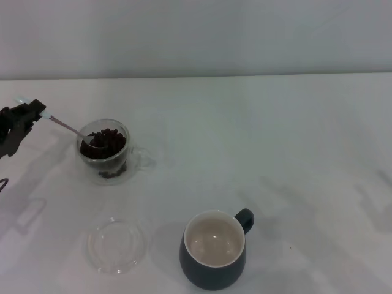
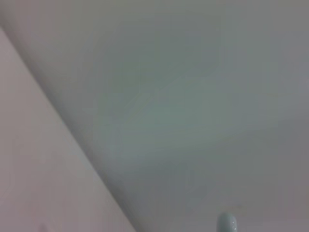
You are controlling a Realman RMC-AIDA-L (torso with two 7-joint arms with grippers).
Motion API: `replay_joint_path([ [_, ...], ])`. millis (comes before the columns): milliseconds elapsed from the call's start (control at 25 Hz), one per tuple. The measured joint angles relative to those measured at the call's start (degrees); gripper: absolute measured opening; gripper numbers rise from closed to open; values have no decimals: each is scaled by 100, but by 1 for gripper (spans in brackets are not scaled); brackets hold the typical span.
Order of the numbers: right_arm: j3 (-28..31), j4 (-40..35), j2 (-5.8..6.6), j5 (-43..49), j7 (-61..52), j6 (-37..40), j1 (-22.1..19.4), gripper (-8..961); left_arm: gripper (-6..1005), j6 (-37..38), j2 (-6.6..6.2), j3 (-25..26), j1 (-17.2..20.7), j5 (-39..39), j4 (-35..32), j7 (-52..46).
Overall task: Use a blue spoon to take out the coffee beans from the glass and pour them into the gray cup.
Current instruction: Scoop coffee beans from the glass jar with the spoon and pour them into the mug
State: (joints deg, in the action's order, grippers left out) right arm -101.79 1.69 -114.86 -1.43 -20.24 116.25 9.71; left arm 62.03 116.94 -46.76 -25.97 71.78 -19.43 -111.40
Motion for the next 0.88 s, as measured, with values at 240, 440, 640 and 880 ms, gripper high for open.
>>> replay_joint_path([
  [240,-26,-12,0,8,-20,-6,63,590,143,341,-6,0,109,-45,-20,367],
  [440,-33,-12,-1,11,-22,-6,90,590,144,709,-5,22,209,-170,-23,763],
  [640,-33,-6,0,11,-23,-21,93,590,146,1084,-30,90,273,-217,8,887],
  [880,-41,-11,0,11,-7,-70,107,590,149,1478,-57,74,279,-202,36,873],
])
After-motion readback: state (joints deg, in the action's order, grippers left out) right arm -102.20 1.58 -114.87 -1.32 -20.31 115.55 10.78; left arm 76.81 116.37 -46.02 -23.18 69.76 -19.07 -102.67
